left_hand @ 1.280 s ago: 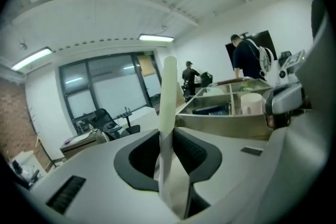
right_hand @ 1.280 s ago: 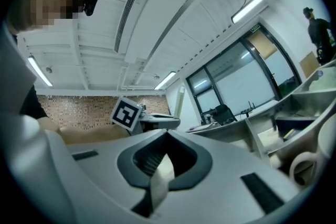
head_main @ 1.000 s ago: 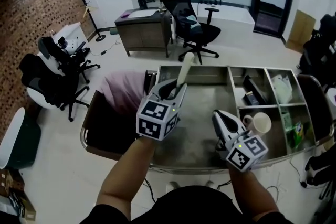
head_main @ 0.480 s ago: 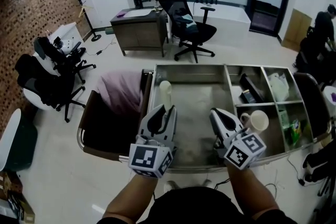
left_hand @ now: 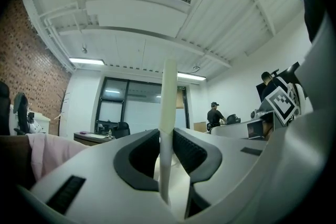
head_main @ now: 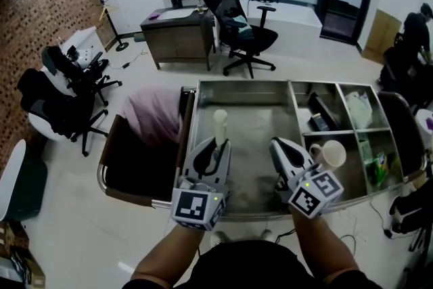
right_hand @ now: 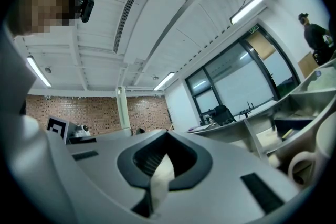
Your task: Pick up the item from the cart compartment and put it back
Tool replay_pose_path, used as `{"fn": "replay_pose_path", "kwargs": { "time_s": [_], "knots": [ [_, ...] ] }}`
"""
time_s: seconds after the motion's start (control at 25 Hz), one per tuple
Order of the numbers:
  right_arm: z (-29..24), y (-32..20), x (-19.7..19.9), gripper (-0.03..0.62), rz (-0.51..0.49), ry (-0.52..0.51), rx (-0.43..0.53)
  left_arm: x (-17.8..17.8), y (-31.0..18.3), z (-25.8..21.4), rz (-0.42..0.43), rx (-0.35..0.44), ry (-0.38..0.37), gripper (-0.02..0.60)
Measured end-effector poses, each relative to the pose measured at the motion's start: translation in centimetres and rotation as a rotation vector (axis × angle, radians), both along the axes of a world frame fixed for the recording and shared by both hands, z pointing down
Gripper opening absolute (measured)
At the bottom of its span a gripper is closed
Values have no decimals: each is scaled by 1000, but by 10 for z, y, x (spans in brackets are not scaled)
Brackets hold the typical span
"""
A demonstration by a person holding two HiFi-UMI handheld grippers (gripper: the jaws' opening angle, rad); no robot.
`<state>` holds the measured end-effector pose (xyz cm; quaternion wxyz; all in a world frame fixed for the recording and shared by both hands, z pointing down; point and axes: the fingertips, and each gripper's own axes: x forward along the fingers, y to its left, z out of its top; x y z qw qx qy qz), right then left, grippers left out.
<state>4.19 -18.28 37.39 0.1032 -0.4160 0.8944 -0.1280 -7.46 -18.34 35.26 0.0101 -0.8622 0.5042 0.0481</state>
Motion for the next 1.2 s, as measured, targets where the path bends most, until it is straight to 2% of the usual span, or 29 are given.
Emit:
{"fn": "replay_pose_path", "kwargs": {
  "time_s": [0.32,0.56,1.2],
  "knots": [
    [-1,1,0,14,2,2,2,1,-2,3,5,-16,-11,82],
    [-1,0,-1,15,2,1,2,-3,-3,0,-4,-10,13,81],
    [0,0,-1,14,1,5,2,-1,-2,5,2,-13,-4,81]
  ]
}}
